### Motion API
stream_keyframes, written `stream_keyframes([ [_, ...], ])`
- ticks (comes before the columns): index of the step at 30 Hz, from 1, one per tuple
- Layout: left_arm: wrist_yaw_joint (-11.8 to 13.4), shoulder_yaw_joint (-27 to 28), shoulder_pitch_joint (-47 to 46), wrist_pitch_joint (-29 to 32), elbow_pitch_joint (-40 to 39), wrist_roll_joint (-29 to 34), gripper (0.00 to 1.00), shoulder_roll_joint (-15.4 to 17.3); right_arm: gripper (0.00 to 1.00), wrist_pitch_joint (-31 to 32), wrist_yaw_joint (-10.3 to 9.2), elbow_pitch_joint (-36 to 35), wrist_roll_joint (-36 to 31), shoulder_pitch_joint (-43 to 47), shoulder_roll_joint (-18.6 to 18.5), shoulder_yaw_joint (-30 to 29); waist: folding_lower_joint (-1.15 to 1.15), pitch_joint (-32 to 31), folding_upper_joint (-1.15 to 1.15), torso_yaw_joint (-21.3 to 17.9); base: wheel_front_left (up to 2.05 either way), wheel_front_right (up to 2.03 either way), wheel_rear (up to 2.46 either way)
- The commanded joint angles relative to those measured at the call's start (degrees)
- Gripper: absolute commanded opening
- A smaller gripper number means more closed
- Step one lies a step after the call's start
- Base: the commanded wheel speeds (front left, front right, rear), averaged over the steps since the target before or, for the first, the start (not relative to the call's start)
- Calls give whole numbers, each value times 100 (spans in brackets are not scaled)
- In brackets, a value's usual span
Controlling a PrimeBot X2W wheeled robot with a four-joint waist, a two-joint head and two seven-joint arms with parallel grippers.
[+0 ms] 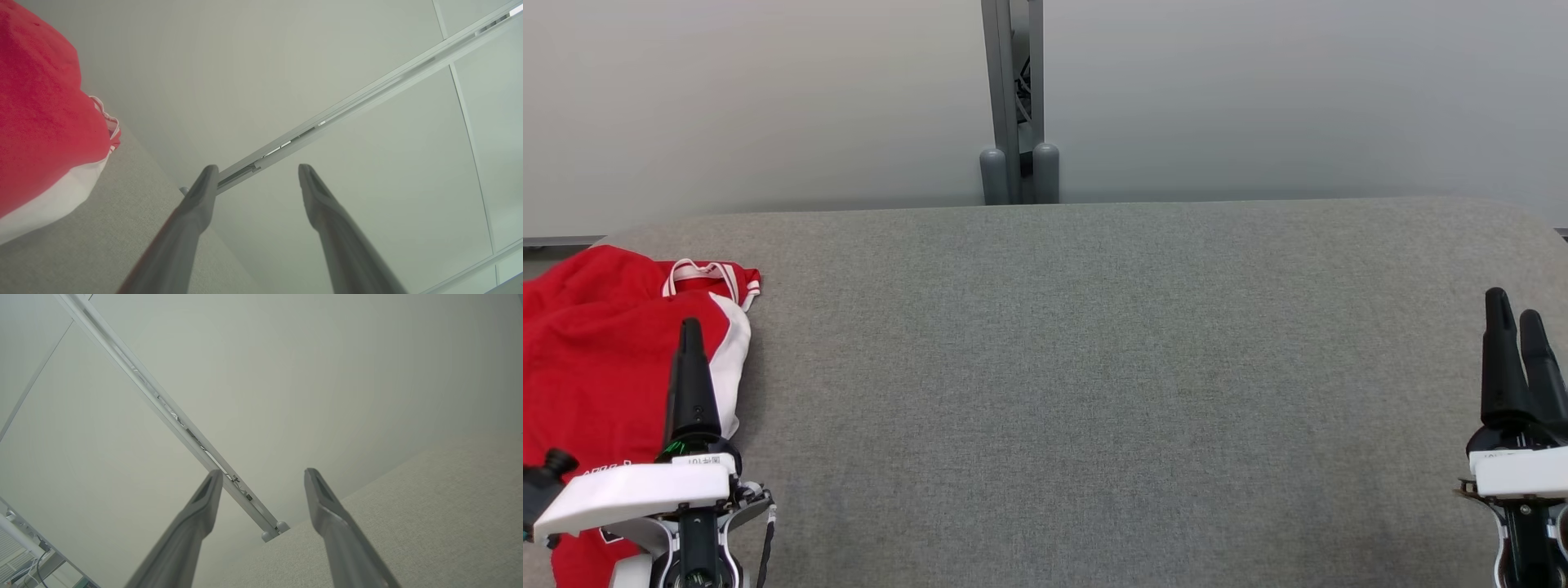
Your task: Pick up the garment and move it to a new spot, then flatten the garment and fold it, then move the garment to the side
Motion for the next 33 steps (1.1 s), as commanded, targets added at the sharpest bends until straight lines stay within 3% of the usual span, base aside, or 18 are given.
stream_keyframes([
  [1,47,3,-77,-56,-213,267,100,40,100,-89,8,-164,-373,-112,-73,33,0,1,0,5,0,0,0],
  [12,388,-317,106,-230,-764,1510,100,48,100,-305,9,-432,-1692,-41,-89,292,0,9,0,2,0,0,0],
  [33,696,-1165,405,-505,-694,3904,100,61,100,-651,10,-193,-3120,122,-112,668,0,13,0,-13,0,0,0],
])
